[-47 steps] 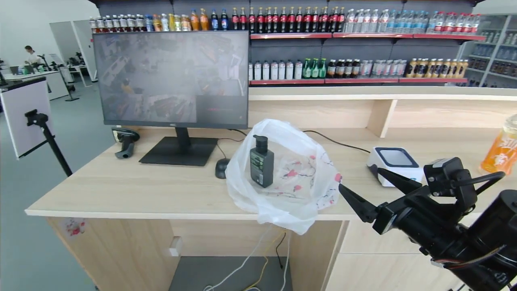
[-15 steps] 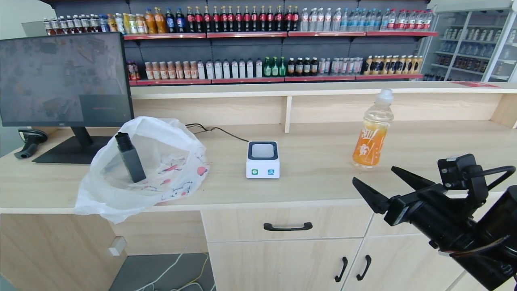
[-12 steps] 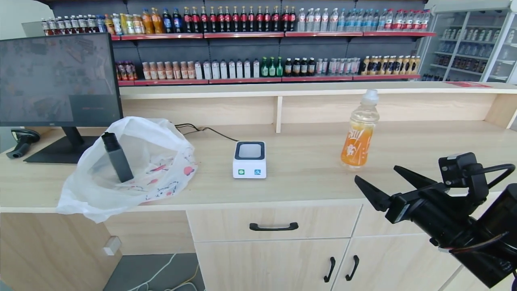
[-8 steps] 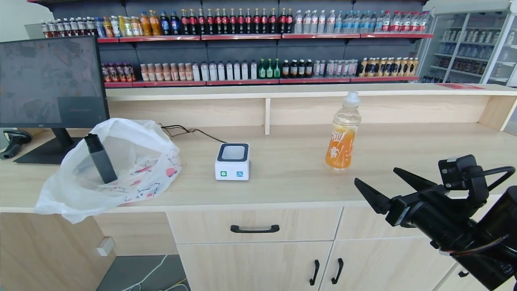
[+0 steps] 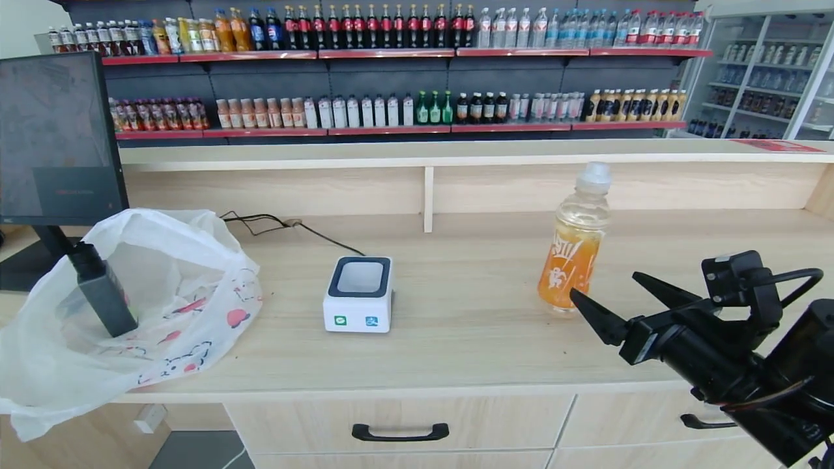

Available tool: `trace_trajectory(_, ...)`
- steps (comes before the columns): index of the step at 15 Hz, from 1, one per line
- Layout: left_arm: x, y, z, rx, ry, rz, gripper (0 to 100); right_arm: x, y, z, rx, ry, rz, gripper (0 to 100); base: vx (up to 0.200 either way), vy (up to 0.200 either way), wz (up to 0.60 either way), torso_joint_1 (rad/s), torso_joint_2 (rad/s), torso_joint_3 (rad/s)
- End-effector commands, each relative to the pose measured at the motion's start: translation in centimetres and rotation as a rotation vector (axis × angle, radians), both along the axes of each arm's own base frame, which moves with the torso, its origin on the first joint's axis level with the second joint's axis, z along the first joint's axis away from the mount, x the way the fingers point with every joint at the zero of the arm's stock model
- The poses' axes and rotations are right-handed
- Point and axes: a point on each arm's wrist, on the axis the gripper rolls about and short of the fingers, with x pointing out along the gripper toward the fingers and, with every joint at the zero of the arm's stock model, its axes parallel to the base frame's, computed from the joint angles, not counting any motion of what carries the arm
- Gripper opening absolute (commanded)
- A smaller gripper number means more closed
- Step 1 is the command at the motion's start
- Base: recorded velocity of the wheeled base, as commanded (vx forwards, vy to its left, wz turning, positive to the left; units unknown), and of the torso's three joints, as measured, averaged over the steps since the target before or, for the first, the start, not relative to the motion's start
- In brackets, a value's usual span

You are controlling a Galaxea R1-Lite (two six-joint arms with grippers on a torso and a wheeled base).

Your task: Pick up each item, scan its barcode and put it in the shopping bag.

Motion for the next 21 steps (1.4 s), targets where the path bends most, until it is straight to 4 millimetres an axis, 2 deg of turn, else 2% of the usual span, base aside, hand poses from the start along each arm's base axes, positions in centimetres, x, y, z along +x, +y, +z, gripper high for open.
trace_trajectory(1, 0.0, 0.0, 0.0, 0.000, -0.002, 0.000, 100, 0.1, 0.1, -0.2, -0.004, 0.009, 0.000, 100, 0.000, 0.000, 0.00, 0.000, 0.00, 0.000)
trace_trajectory(5, 0.0, 0.0, 0.0, 0.000, -0.002, -0.001, 100, 0.1, 1.8, -0.8, -0.009, 0.031, 0.071, 100, 0.000, 0.000, 0.00, 0.000, 0.00, 0.000)
trace_trajectory(7, 0.0, 0.0, 0.0, 0.000, -0.002, -0.001, 100, 2.0, 2.8, -0.9, 0.002, 0.017, 0.076, 100, 0.000, 0.000, 0.00, 0.000, 0.00, 0.000)
trace_trajectory(10, 0.0, 0.0, 0.0, 0.000, -0.002, -0.001, 100, 2.4, 6.3, -1.4, 0.057, 0.040, 0.185, 100, 0.000, 0.000, 0.00, 0.000, 0.00, 0.000)
trace_trajectory(17, 0.0, 0.0, 0.0, 0.002, -0.002, -0.001, 100, 3.4, 6.5, -2.4, 0.045, 0.064, 0.173, 100, 0.000, 0.000, 0.00, 0.000, 0.00, 0.000)
trace_trajectory(21, 0.0, 0.0, 0.0, 0.002, -0.002, -0.001, 100, 4.0, 5.9, -2.7, 0.045, 0.070, 0.142, 100, 0.000, 0.000, 0.00, 0.000, 0.00, 0.000)
